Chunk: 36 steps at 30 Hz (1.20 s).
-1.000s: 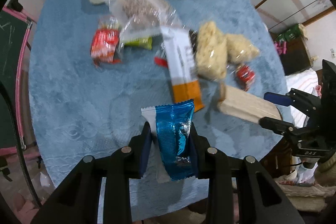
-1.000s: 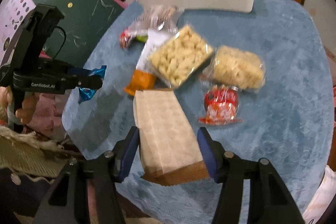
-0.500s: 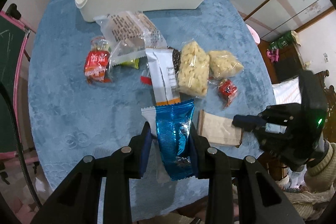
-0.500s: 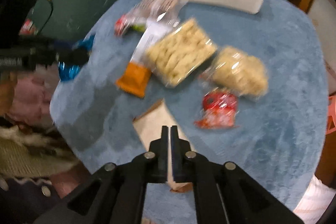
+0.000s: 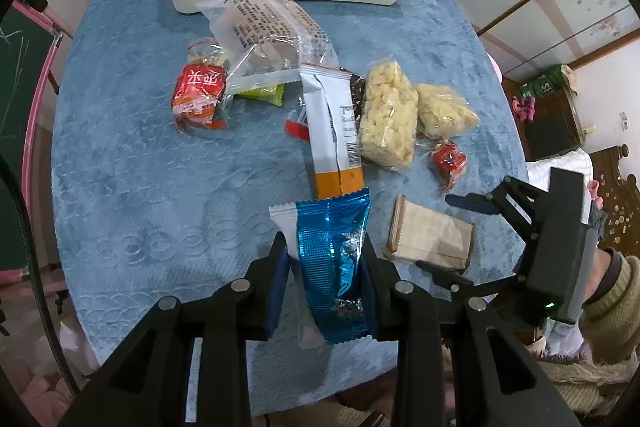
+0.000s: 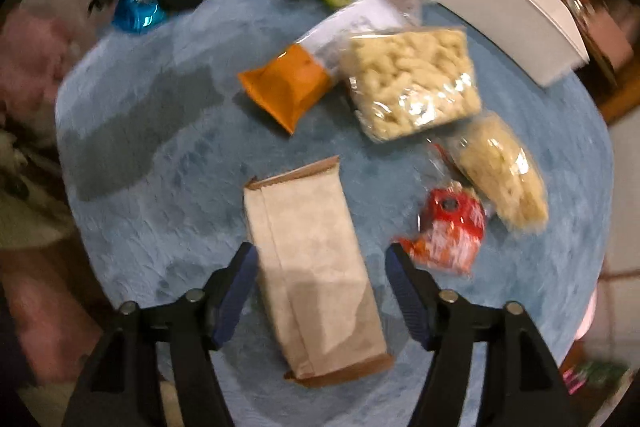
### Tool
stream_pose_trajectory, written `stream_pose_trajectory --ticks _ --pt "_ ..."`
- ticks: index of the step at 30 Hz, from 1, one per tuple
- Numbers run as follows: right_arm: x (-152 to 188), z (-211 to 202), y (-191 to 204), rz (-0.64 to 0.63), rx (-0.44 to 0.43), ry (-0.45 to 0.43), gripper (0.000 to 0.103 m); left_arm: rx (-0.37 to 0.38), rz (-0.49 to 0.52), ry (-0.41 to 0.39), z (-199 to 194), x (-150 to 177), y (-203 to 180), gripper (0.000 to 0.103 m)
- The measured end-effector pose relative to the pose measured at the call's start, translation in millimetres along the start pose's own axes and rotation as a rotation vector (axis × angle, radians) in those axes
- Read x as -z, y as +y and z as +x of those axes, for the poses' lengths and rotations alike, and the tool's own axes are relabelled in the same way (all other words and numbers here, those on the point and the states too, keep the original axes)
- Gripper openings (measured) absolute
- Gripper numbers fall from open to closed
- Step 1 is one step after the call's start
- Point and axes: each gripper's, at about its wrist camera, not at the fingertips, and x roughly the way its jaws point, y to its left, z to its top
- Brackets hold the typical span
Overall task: Organize snacks
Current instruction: 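Grasp the blue foil wrapper with the left gripper while the right grasps the brown paper packet, then carry both packets over the white tray and open both grippers to release them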
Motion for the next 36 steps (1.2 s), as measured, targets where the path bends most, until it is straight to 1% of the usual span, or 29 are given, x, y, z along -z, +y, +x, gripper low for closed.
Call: stream_pose_trajectory --ticks 1,2,4,5,6,7,8,11,13,16,19,21,24,27,28,30,32,34,36 --pt "-2.0 5.7 4.3 -0.034 0.006 0.026 0.071 0.001 -0.003 0.001 0.3 0.2 1.0 0.031" --pt "-3.7 11.8 8.6 -0.064 -0.006 0.053 0.071 0.001 -0.005 0.001 0.1 0.2 1.8 0.031" --pt "-7.8 15.1 11.4 -0.090 -0.003 0.049 0.075 -0.001 -0.010 0.003 0.9 0.4 2.8 0.031" --pt "-10.6 17.1 11.1 -0.094 -0.012 0.062 0.075 -0.001 -0.012 0.003 1.1 0.4 3.2 0.031" --pt "-14.0 19.2 9.0 -0.082 -0.036 0.079 0.074 0.000 -0.014 0.004 1.8 0.1 3.1 0.031" --pt "-17.3 20.6 5.7 -0.054 -0.080 0.094 0.060 0.001 -0.014 0.003 1.6 -0.3 3.2 0.031" --pt "-19.6 18.6 2.8 -0.036 -0.093 0.089 0.058 0.000 -0.014 0.000 1.0 -0.9 3.1 0.031" --pt "-21.6 11.9 -1.5 -0.006 -0.091 0.069 0.057 0.003 -0.012 -0.014 -3.9 -3.8 1.8 0.031" --pt "-20.7 -0.8 -6.2 0.042 -0.099 0.031 0.057 0.002 -0.004 -0.028 -9.2 -7.3 -0.5 0.031" --pt "-18.4 -28.7 -21.2 0.146 -0.116 -0.057 0.057 0.011 0.004 -0.052 -19.5 -15.5 -4.9 0.031" --pt "-27.5 -59.5 -40.7 0.258 -0.116 -0.159 0.057 0.020 0.018 -0.084 -33.8 -28.7 -12.9 0.031" --pt "-36.9 -80.1 -58.4 0.320 -0.095 -0.226 0.057 0.030 0.031 -0.113 -47.0 -42.6 -20.8 0.031" --pt "-59.7 -114.7 -85.8 0.398 -0.011 -0.323 0.057 0.013 0.077 -0.176 -70.7 -72.5 -37.0 0.031" --pt "-79.9 -137.9 -113.7 0.451 0.051 -0.399 0.057 -0.009 0.112 -0.236 -91.7 -102.4 -47.6 0.031" --pt "-90.3 -146.8 -123.3 0.481 0.075 -0.425 0.057 -0.017 0.125 -0.269 -102.4 -117.8 -51.5 0.031" --pt "-100.6 -159.7 -144.1 0.542 0.107 -0.454 0.057 -0.040 0.138 -0.321 -117.1 -141.9 -58.4 0.031" --pt "-117.3 -166.0 -163.8 0.602 0.119 -0.482 0.057 -0.061 0.141 -0.359 -129.6 -159.9 -59.4 0.031" --pt "-129.6 -169.7 -179.0 0.636 0.119 -0.520 0.057 -0.091 0.139 -0.401 -141.2 -182.6 -61.7 0.031" --pt "-138.7 -174.7 -192.6 0.661 0.114 -0.548 0.057 -0.118 0.132 -0.427 -147.3 -199.2 -62.2 0.031"
